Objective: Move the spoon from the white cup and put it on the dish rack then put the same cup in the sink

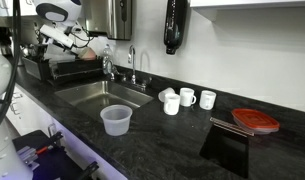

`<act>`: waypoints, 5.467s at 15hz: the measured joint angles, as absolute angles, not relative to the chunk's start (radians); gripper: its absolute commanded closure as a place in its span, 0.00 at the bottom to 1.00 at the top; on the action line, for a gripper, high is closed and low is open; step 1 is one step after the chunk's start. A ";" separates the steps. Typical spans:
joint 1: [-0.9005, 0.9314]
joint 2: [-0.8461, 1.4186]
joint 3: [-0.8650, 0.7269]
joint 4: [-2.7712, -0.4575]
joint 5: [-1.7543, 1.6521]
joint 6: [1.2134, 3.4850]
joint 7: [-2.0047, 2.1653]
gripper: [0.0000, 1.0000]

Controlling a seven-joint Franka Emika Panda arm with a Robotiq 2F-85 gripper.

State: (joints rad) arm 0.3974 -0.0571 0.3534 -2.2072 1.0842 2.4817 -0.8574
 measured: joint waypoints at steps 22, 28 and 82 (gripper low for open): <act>0.281 -0.515 0.265 -2.609 0.415 2.659 -0.203 0.00; 0.206 -0.511 0.162 -2.643 0.238 2.680 -0.121 0.00; -0.102 0.241 -0.122 -2.180 -0.463 2.594 0.249 0.31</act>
